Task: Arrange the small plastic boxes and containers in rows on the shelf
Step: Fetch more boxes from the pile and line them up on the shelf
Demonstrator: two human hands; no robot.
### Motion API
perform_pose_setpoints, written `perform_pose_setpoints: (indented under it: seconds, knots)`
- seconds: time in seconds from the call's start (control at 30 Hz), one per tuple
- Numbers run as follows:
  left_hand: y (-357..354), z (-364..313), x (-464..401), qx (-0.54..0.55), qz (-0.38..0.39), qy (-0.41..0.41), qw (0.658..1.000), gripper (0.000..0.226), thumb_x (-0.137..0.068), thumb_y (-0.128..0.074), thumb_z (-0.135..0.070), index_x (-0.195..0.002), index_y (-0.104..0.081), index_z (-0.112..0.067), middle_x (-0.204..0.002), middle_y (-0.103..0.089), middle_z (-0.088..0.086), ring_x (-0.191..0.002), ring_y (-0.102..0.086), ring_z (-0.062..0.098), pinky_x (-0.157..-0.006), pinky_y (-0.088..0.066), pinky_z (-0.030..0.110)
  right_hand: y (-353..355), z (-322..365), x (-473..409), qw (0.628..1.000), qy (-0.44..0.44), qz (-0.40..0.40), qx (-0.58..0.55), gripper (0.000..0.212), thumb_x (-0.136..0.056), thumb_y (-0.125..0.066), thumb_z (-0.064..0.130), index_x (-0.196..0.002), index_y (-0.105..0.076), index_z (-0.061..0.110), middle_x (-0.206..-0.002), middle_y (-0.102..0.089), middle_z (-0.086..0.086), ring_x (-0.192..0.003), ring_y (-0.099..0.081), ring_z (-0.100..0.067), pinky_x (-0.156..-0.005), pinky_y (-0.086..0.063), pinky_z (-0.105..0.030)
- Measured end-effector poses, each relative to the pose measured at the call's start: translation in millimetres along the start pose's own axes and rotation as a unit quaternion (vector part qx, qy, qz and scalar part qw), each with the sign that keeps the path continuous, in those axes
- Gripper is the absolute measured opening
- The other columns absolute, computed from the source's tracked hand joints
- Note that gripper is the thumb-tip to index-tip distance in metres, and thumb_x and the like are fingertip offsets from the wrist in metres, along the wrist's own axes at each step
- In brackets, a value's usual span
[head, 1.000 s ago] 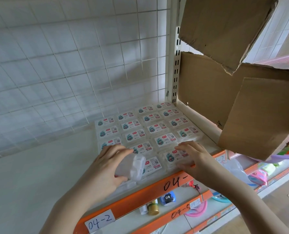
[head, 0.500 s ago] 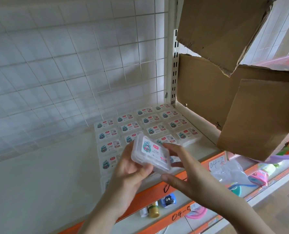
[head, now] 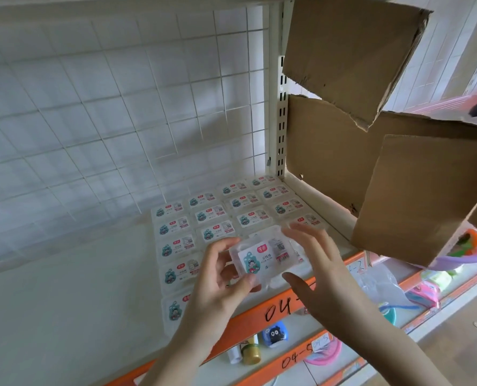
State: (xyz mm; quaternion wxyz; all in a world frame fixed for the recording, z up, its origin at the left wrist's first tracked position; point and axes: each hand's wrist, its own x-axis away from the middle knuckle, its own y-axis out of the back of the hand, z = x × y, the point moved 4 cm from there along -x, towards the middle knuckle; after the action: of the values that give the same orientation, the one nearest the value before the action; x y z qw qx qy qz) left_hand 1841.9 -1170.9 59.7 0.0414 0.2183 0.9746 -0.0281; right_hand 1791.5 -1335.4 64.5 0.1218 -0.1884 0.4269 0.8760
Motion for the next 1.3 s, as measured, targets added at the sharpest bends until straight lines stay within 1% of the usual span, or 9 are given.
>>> perform_pose_setpoints:
  seconds: [0.07,0.2,0.4,0.53,0.63,0.77,0.93,1.07,1.3]
  knots:
    - [-8,0,0,-0.048,0.011,-0.02,0.999,0.049,-0.072,-0.072,-0.024,-0.115,-0.049,-0.028,-0.104,-0.065,-0.009,-0.101,-0.063,0.013,-0.085,-0.054,0.036,-1,4,3,0.994,0.046,-0.008,0.101,0.069,-0.077,-0.074,0.026,-0.134,-0.036,0.032,-0.14,-0.033,0.009,-0.129,-0.032,-0.012,-0.101,-0.032,-0.027]
    - [-22,8,-3,-0.119,0.035,-0.037,0.992,0.048,-0.076,-0.071,-0.038,-0.118,-0.047,-0.041,-0.116,-0.057,-0.017,-0.113,-0.056,0.013,-0.096,-0.047,0.044,-5,7,2,0.989,0.093,0.043,0.108,0.061,-0.08,-0.057,0.05,-0.134,-0.04,0.028,-0.14,-0.039,0.009,-0.13,-0.035,-0.016,-0.102,-0.037,-0.031]
    - [-32,13,-7,-0.132,0.06,-0.029,0.989,0.048,-0.081,-0.07,-0.029,-0.12,-0.044,-0.042,-0.122,-0.055,-0.013,-0.109,-0.059,0.005,-0.088,-0.05,0.022,3,-9,-4,0.982,0.1,0.061,0.145,0.068,-0.074,-0.064,0.051,-0.133,-0.045,0.023,-0.128,-0.05,0.007,-0.117,-0.042,-0.015,-0.089,-0.045,-0.027]
    - [-32,14,-5,-0.243,0.077,-0.085,0.963,0.05,-0.091,-0.058,-0.022,-0.133,-0.034,-0.037,-0.134,-0.046,-0.018,-0.123,-0.045,-0.003,-0.099,-0.04,0.018,8,-35,-13,0.975,0.037,0.06,0.211,0.078,-0.063,-0.082,0.038,-0.131,-0.048,0.018,-0.124,-0.055,-0.003,-0.112,-0.05,-0.023,-0.078,-0.057,-0.042]
    - [-23,8,-1,-0.322,0.046,-0.144,0.934,0.041,-0.092,-0.055,-0.02,-0.126,-0.039,-0.037,-0.128,-0.046,-0.023,-0.121,-0.039,-0.011,-0.1,-0.034,0.009,14,-53,-21,0.958,-0.024,0.091,0.271,0.076,-0.075,-0.073,0.037,-0.141,-0.038,0.019,-0.139,-0.042,-0.002,-0.13,-0.037,-0.025,-0.095,-0.049,-0.047]
    - [-5,8,3,-0.379,0.03,-0.169,0.909,0.031,-0.092,-0.056,-0.015,-0.12,-0.052,-0.026,-0.12,-0.054,-0.019,-0.117,-0.043,-0.011,-0.095,-0.03,0.002,17,-67,-29,0.934,-0.051,0.167,0.311,0.075,-0.086,-0.064,0.036,-0.147,-0.022,0.023,-0.149,-0.023,0.005,-0.139,-0.012,-0.02,-0.111,-0.03,-0.039]
    - [25,10,8,-0.434,-0.027,-0.177,0.883,0.029,-0.089,-0.059,-0.011,-0.112,-0.058,-0.028,-0.112,-0.057,-0.02,-0.11,-0.05,-0.005,-0.094,-0.035,0.007,11,-71,-28,0.935,-0.062,0.213,0.276,0.07,-0.091,-0.06,0.023,-0.148,-0.02,0.027,-0.15,-0.02,0.009,-0.14,-0.01,-0.015,-0.113,-0.025,-0.034]
    - [54,10,15,-0.459,-0.105,-0.17,0.866,0.025,-0.087,-0.058,-0.006,-0.104,-0.061,-0.024,-0.104,-0.058,-0.018,-0.103,-0.053,0.002,-0.09,-0.033,0.005,16,-68,-23,0.949,-0.098,0.193,0.227,0.058,-0.094,-0.05,0.035,-0.145,-0.023,0.032,-0.151,-0.019,0.013,-0.142,-0.01,-0.011,-0.116,-0.025,-0.04]
    - [85,22,25,-0.495,-0.216,-0.101,0.835,0.037,-0.075,-0.066,0.008,-0.105,-0.061,-0.013,-0.103,-0.061,-0.001,-0.102,-0.05,0.022,-0.09,-0.037,0.028,10,-71,-7,0.957,-0.106,0.164,0.217,0.053,-0.091,-0.053,0.04,-0.14,-0.037,0.029,-0.147,-0.032,0.01,-0.138,-0.024,-0.013,-0.113,-0.027,-0.036]
